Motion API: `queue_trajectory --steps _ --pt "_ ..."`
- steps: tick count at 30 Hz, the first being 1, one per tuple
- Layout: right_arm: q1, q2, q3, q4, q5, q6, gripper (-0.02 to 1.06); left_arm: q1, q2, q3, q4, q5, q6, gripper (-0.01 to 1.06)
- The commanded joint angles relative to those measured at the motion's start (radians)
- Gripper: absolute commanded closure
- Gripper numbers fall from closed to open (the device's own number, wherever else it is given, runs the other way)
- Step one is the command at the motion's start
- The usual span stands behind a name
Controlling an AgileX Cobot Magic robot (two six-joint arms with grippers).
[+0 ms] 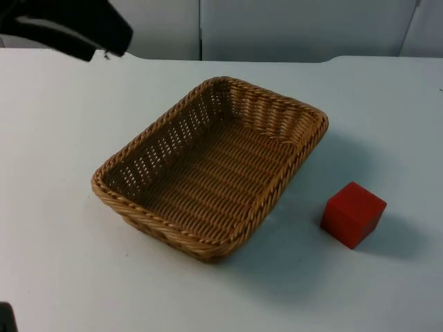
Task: Pick up the basket with the left hand and place the cube into the basket with the right hand.
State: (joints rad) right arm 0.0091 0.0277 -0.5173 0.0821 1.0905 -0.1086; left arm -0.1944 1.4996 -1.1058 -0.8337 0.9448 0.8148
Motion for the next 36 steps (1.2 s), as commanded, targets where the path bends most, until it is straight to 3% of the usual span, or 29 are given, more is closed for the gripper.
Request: queue_trajectory --steps 1,5,7,12,17,29,36 --pt "-0.009 -0.004 0.006 0.003 -0.009 0.005 1.05 -0.035 0.051 -0.052 0.019 -0.055 0.026 0.46" --pt "-0.009 -0.004 0.006 0.003 -0.009 0.005 1.05 -0.095 0.153 -0.160 0.190 -0.143 0.001 0.46" --pt "-0.009 -0.004 0.006 0.003 -0.009 0.005 1.05 -0.120 0.242 -0.249 0.303 -0.187 -0.067 0.46" --pt "-0.009 -0.004 0.006 0.003 -0.009 0.005 1.05 -0.126 0.388 -0.368 0.411 -0.189 -0.137 0.46" --pt "-0.009 -0.004 0.006 0.003 -0.009 0.005 1.05 -0.128 0.515 -0.443 0.415 -0.176 -0.143 0.46" --pt "-0.009 -0.004 0.006 0.003 -0.009 0.005 1.05 -0.128 0.653 -0.452 0.392 -0.169 -0.130 0.46" --pt "-0.009 -0.004 0.006 0.003 -0.009 0.005 1.05 -0.128 0.717 -0.452 0.390 -0.228 -0.081 0.46"
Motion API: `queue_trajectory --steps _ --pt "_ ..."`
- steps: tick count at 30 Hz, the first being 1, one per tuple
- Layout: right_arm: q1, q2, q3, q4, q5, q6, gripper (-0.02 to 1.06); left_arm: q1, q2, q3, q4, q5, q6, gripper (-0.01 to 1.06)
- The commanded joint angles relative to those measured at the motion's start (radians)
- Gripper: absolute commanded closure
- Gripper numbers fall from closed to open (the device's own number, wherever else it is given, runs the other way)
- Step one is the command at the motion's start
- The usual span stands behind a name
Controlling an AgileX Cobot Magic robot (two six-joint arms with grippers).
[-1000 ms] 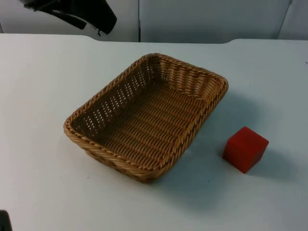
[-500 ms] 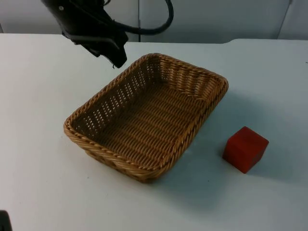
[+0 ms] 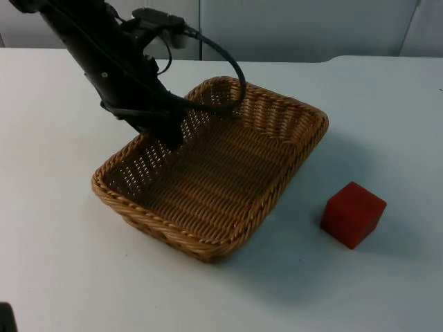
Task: Pick up the basket with the left hand and place the cube into the basket with the right hand.
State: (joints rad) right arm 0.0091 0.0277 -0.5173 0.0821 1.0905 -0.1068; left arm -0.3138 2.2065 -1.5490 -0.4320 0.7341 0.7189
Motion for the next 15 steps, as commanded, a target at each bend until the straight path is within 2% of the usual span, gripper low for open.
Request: queue_trajectory --steps 1,5,6,8,9,11,12,15 --pt "-0.009 -0.004 0.006 0.003 -0.009 0.003 1.05 -0.008 0.018 -0.009 -0.011 -0.032 0.014 0.46" --pt "-0.009 -0.004 0.006 0.003 -0.009 0.003 1.05 -0.008 0.041 -0.009 -0.006 -0.069 0.014 0.48" --pt "-0.009 -0.004 0.006 0.003 -0.009 0.003 1.05 -0.008 0.047 -0.009 -0.003 -0.079 0.020 0.52" --pt "-0.009 -0.004 0.006 0.003 -0.009 0.003 1.05 -0.008 0.054 -0.009 0.015 -0.108 0.022 0.70" --pt "-0.009 -0.004 0.006 0.003 -0.009 0.003 1.05 -0.008 0.054 -0.009 0.015 -0.108 0.022 0.70" --pt "-0.009 -0.004 0.006 0.003 -0.009 0.003 1.05 -0.008 0.054 -0.011 0.040 -0.137 0.022 1.00" --pt "-0.009 -0.004 0.006 0.003 -0.009 0.003 1.05 -0.008 0.054 -0.019 0.053 -0.139 0.022 1.05" --pt "-0.009 -0.004 0.006 0.003 -0.009 0.003 1.05 -0.008 0.052 -0.062 0.126 -0.098 -0.024 1.05"
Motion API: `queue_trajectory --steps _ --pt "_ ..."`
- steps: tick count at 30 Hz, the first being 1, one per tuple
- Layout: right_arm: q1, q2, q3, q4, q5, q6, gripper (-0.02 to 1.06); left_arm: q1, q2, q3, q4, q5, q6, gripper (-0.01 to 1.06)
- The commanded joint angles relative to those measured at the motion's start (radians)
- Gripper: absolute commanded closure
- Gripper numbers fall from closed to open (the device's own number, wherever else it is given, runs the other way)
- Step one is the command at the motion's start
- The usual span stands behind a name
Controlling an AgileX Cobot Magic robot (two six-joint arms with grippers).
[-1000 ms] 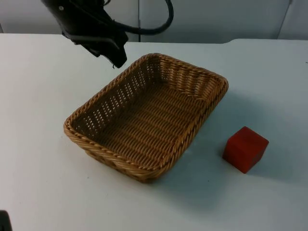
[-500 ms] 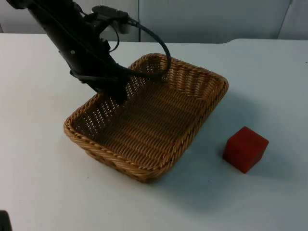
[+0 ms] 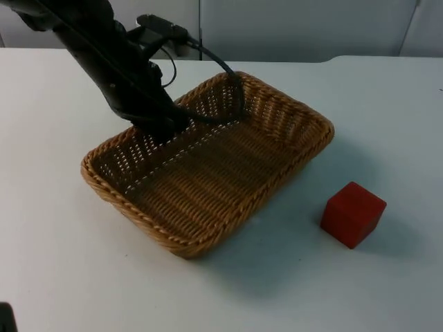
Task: Pick up the basket with the left hand and place the cube into the basket with the right hand.
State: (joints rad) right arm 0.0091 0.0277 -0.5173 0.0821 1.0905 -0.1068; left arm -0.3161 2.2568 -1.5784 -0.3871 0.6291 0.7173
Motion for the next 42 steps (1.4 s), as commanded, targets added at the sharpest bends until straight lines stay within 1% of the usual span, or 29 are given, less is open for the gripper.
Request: queue_trajectory --steps 1,3,4,7,8,10,12,14,17,18,21,27,42 --pt "-0.009 -0.004 0.006 0.003 -0.009 0.003 1.05 -0.006 0.002 -0.033 0.081 0.007 -0.022 1.05" --pt "-0.009 -0.004 0.006 0.003 -0.009 0.003 1.05 -0.004 -0.003 -0.075 0.123 0.074 -0.042 1.05" --pt "-0.009 -0.004 0.006 0.003 -0.009 0.003 1.05 -0.002 -0.003 -0.103 0.137 0.121 -0.054 1.05" --pt "-0.009 -0.004 0.006 0.003 -0.009 0.003 1.05 0.006 -0.003 -0.188 0.133 0.257 -0.082 1.05" --pt "-0.009 -0.004 0.006 0.003 -0.009 0.003 1.05 0.006 -0.003 -0.188 0.133 0.257 -0.082 1.05" --pt "-0.009 -0.004 0.006 0.003 -0.009 0.003 1.05 0.016 -0.003 -0.241 0.128 0.345 -0.102 1.05" --pt "-0.009 -0.004 0.006 0.003 -0.009 0.003 1.05 0.027 -0.005 -0.288 0.104 0.405 -0.121 1.05" --pt "-0.009 -0.004 0.006 0.003 -0.009 0.003 1.05 0.036 -0.010 -0.302 0.082 0.419 -0.126 1.05" --pt "-0.009 -0.004 0.006 0.003 -0.009 0.003 1.05 0.069 -0.038 -0.310 -0.057 0.410 -0.130 1.05" --pt "-0.009 -0.004 0.006 0.003 -0.009 0.003 1.05 0.069 -0.038 -0.310 -0.057 0.410 -0.130 1.05" --pt "-0.009 -0.004 0.006 0.003 -0.009 0.003 1.05 0.094 -0.065 -0.310 -0.132 0.406 -0.125 1.05" --pt "-0.009 -0.004 0.006 0.003 -0.009 0.003 1.05 0.103 -0.087 -0.310 -0.141 0.431 -0.127 1.05" --pt "-0.009 -0.004 0.006 0.003 -0.009 0.003 1.05 0.103 -0.085 -0.310 -0.138 0.427 -0.123 1.05"
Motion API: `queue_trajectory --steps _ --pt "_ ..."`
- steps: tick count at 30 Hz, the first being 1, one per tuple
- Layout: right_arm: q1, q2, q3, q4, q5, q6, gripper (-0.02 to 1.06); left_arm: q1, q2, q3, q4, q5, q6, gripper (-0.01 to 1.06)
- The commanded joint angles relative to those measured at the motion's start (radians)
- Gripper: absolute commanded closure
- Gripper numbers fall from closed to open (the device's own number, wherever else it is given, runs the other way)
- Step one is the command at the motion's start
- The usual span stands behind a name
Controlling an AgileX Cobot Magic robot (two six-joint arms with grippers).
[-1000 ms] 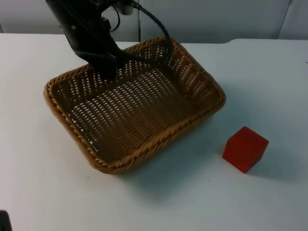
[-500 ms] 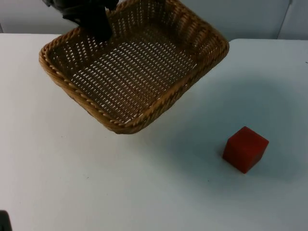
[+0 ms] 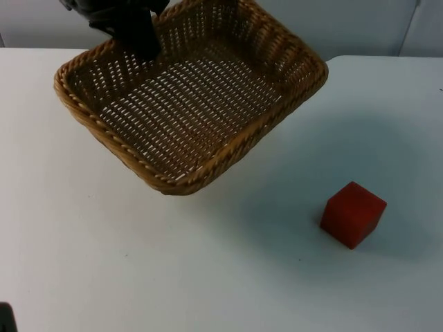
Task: Pick up the basket with the left hand and place the cube into the basket with the right hand.
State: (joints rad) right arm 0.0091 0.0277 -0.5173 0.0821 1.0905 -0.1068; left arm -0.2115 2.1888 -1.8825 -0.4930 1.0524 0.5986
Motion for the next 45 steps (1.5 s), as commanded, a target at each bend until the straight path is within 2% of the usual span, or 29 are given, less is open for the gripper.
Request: queue_trajectory --steps 1,19,30,36,38,40,41,43,45 --pt "-0.009 -0.004 0.006 0.003 -0.009 0.003 1.05 -0.002 -0.017 -0.006 -0.032 -0.001 -0.004 1.05" --pt "-0.009 -0.004 0.006 0.003 -0.009 0.003 1.05 -0.002 -0.017 -0.006 -0.032 -0.130 -0.004 1.05" --pt "-0.009 -0.002 0.006 0.002 -0.012 0.003 1.05 -0.002 -0.017 -0.006 -0.032 -0.130 -0.004 1.05" --pt "-0.009 0.048 -0.015 -0.060 -0.055 -0.008 1.05 -0.002 -0.017 -0.006 -0.030 -0.130 -0.004 1.05" --pt "-0.009 0.069 -0.018 -0.087 -0.202 -0.032 1.05 -0.002 -0.017 -0.006 -0.030 -0.130 -0.004 1.05" --pt "-0.009 0.104 0.009 -0.082 -0.432 -0.062 1.05 -0.002 -0.017 -0.006 -0.028 -0.132 -0.004 1.05" --pt "-0.009 0.104 0.009 -0.082 -0.432 -0.062 1.05 -0.002 -0.017 -0.006 -0.028 -0.132 -0.004 1.05" --pt "-0.009 0.154 0.048 -0.082 -0.543 -0.062 1.05 -0.002 -0.017 -0.006 -0.028 -0.134 -0.004 1.05" --pt "-0.009 0.241 0.069 -0.082 -0.558 -0.067 1.04 -0.002 -0.017 -0.006 -0.028 -0.137 -0.004 1.05"
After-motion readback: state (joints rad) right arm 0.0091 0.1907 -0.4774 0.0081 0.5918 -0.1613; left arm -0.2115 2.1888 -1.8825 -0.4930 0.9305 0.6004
